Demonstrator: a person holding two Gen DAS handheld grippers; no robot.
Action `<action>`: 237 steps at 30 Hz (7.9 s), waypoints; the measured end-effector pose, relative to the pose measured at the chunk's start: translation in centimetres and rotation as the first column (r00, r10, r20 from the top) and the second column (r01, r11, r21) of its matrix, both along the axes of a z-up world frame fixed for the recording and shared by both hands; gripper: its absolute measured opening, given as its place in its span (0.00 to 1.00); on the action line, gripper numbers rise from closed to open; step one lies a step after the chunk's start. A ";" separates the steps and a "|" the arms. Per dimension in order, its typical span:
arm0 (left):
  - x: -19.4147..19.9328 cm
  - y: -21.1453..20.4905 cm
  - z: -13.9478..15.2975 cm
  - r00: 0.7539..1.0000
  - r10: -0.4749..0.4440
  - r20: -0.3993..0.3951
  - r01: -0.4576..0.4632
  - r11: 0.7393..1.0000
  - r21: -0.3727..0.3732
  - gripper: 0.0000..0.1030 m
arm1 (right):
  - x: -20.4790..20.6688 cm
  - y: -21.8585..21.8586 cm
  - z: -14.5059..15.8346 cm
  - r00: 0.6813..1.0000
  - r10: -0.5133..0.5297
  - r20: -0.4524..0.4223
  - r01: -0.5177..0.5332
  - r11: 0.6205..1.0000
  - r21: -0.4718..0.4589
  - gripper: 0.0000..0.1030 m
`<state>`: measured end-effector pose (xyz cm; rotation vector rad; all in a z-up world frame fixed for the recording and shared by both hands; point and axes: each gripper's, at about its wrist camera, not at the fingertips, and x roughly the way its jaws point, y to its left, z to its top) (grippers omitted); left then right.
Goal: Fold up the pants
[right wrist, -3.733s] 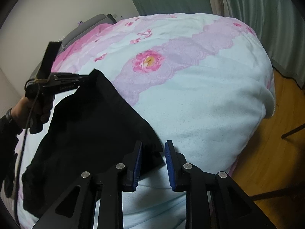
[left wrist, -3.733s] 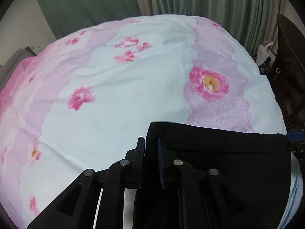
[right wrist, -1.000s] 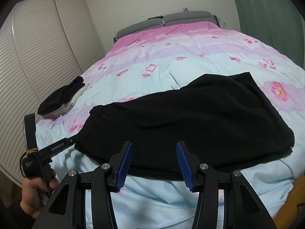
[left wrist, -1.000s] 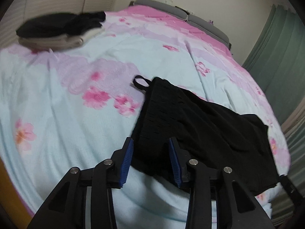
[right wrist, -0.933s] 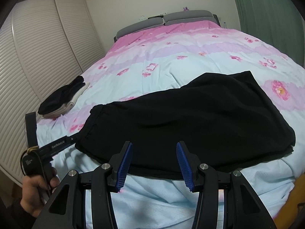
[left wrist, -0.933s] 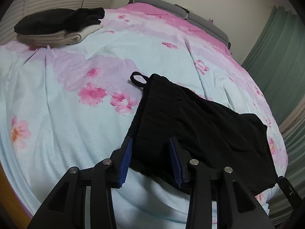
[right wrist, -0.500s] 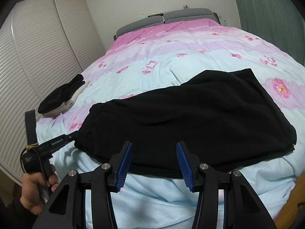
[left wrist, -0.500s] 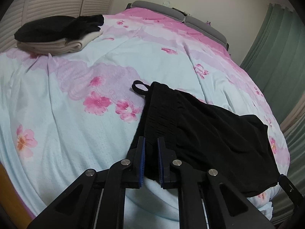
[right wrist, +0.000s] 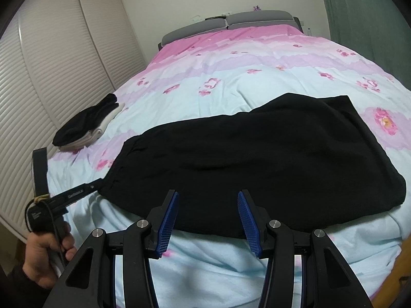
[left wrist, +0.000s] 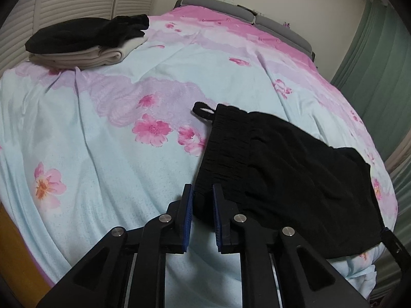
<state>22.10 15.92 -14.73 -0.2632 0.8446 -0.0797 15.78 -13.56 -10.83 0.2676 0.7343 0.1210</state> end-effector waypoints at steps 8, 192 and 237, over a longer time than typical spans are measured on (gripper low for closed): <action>-0.8 -1.5 4.0 0.993 0.000 0.114 -0.008 0.997 0.072 0.30 | -0.1 -1.2 0.8 0.999 -0.019 0.031 0.020 0.999 -0.036 0.48; -2.4 -29.4 3.9 0.926 -0.347 0.147 0.298 0.913 0.278 0.48 | -0.8 -29.0 -4.7 0.967 -0.012 -0.255 0.060 0.981 0.183 0.08; 19.0 -53.4 -1.1 0.028 -0.929 -0.370 0.984 -0.040 0.175 0.55 | -4.1 -23.6 -8.8 0.657 -0.711 -0.252 0.741 0.548 0.387 0.58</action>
